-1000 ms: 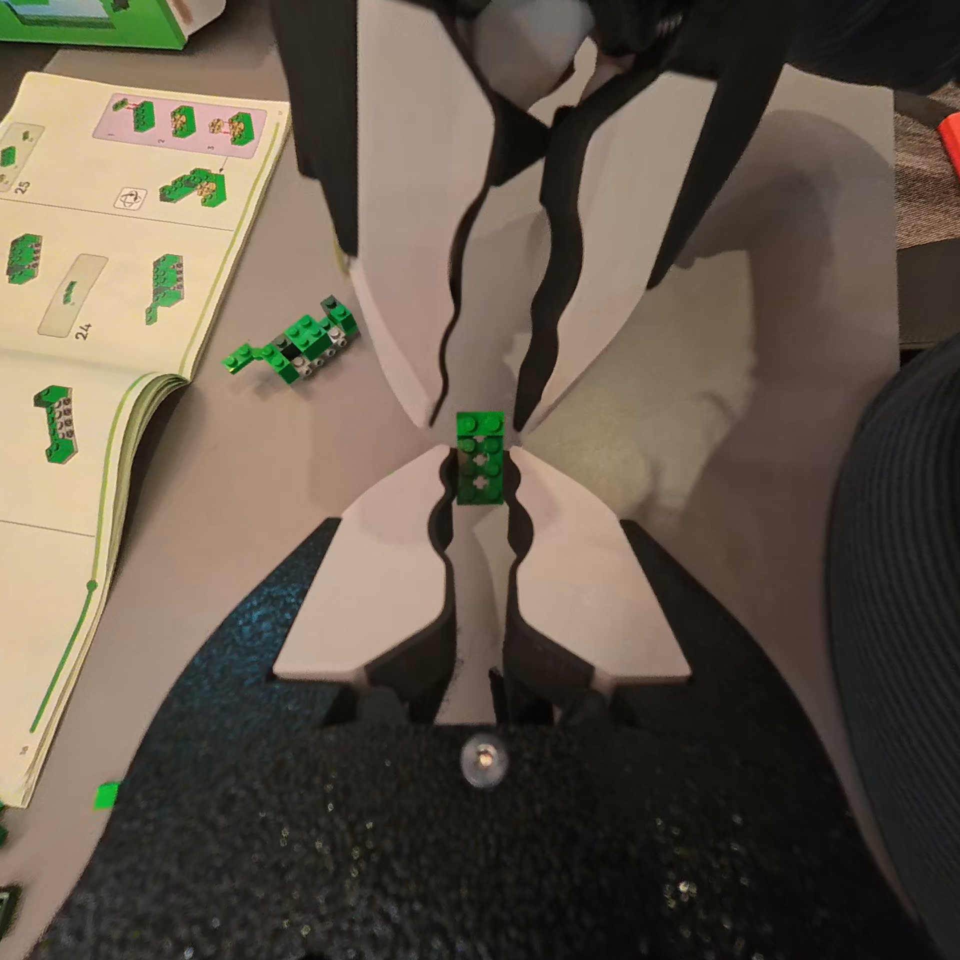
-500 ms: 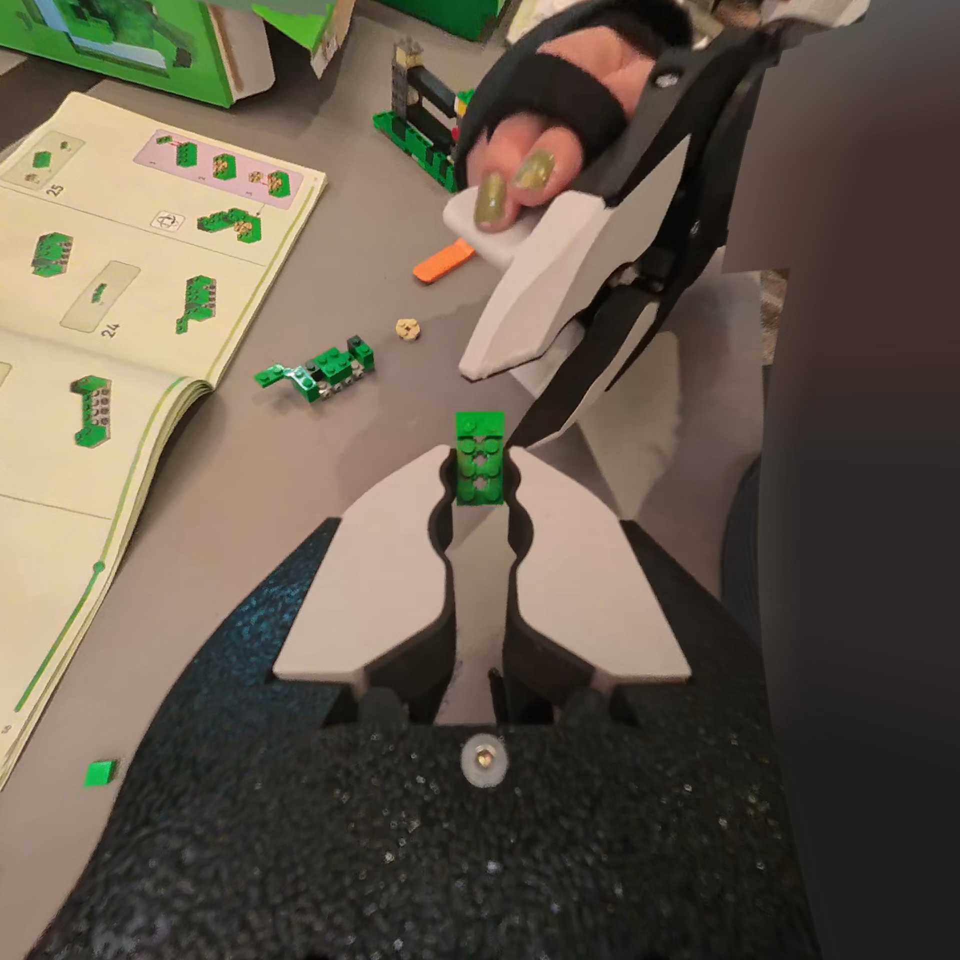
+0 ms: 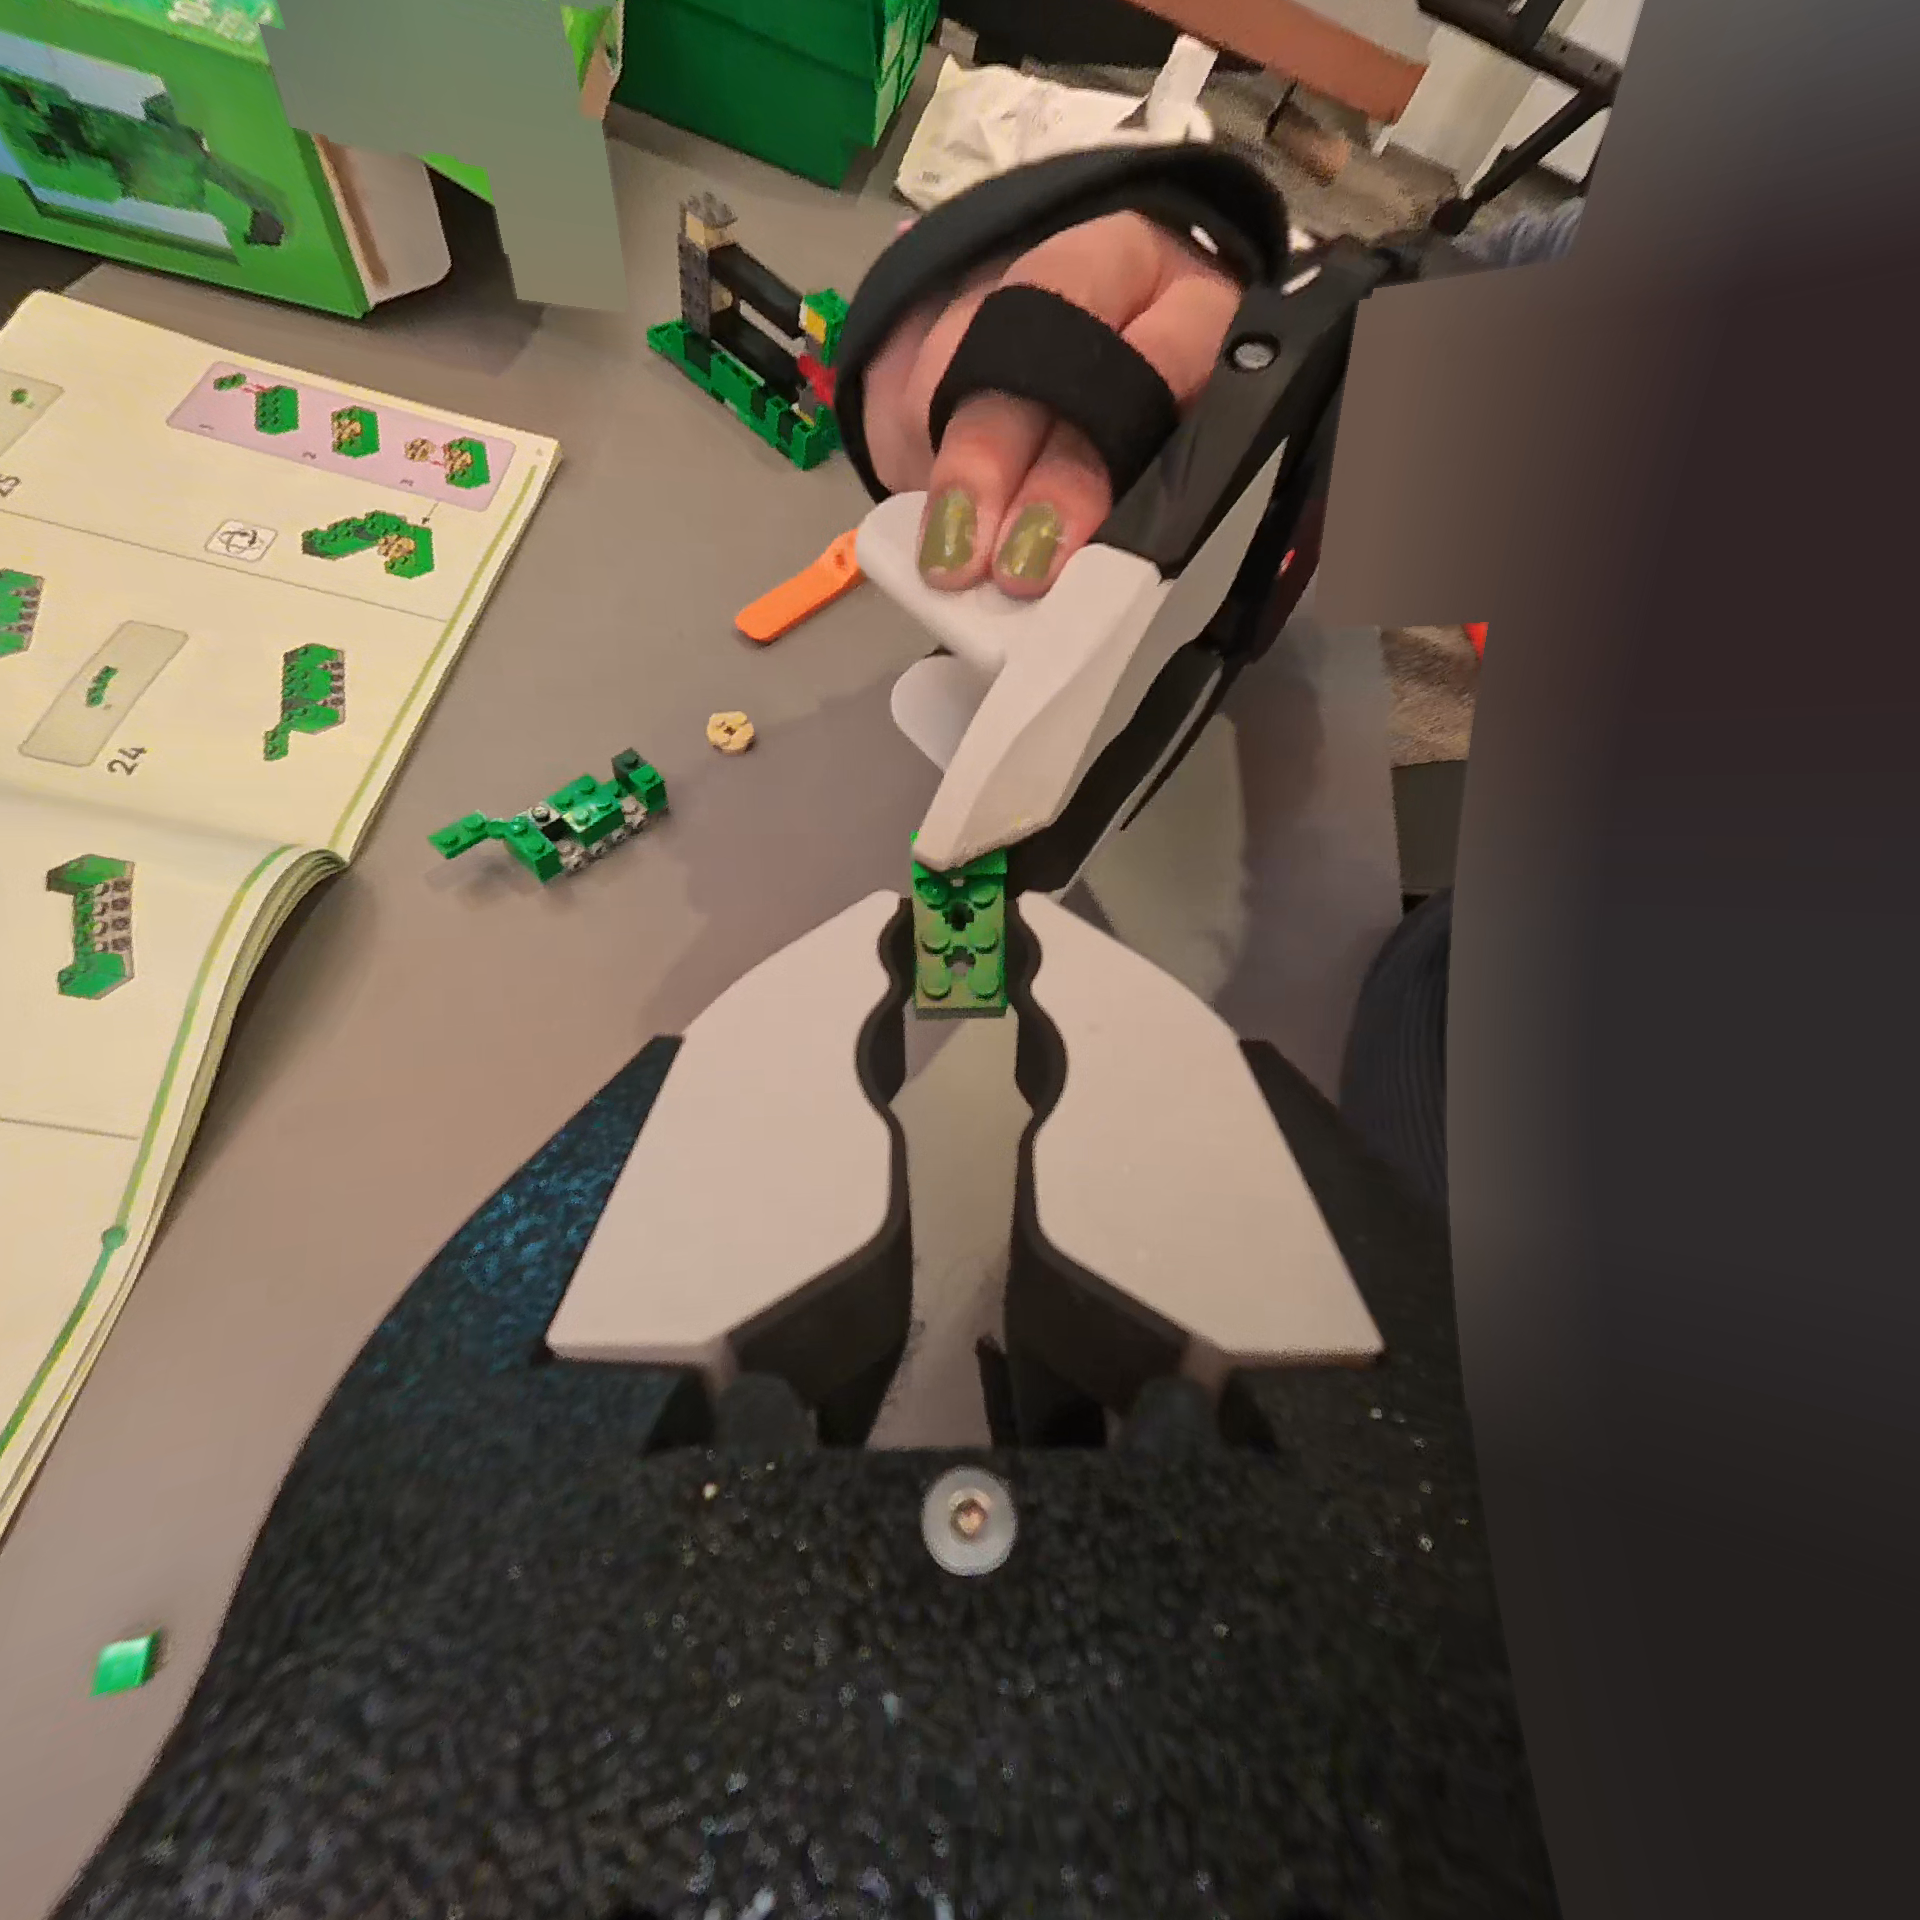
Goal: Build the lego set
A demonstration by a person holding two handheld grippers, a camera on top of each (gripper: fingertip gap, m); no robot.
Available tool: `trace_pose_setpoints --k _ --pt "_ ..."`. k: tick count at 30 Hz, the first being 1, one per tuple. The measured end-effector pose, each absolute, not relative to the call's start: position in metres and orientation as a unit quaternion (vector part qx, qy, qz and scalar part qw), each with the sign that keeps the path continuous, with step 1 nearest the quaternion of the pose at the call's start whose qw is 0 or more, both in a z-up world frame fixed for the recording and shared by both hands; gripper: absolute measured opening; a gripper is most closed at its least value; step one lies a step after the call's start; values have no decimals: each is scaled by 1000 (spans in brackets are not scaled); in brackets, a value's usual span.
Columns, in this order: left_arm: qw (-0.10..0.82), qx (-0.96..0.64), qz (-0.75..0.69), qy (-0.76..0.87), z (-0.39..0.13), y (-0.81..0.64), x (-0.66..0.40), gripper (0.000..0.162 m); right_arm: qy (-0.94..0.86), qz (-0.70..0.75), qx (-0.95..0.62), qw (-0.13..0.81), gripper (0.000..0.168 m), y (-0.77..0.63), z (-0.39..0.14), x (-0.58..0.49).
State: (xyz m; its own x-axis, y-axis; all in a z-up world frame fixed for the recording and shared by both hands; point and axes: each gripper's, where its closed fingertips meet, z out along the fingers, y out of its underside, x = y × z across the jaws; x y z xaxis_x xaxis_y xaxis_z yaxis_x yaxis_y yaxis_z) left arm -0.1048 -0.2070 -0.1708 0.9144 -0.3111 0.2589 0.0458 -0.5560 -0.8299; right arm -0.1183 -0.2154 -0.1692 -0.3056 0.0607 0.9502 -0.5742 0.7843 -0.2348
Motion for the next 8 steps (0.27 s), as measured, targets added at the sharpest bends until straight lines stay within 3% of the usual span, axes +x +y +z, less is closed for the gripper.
trace_pose_setpoints --k 8 --pt "493 -824 -274 62 -156 -210 -102 16 -766 317 122 545 17 -218 -157 -116"
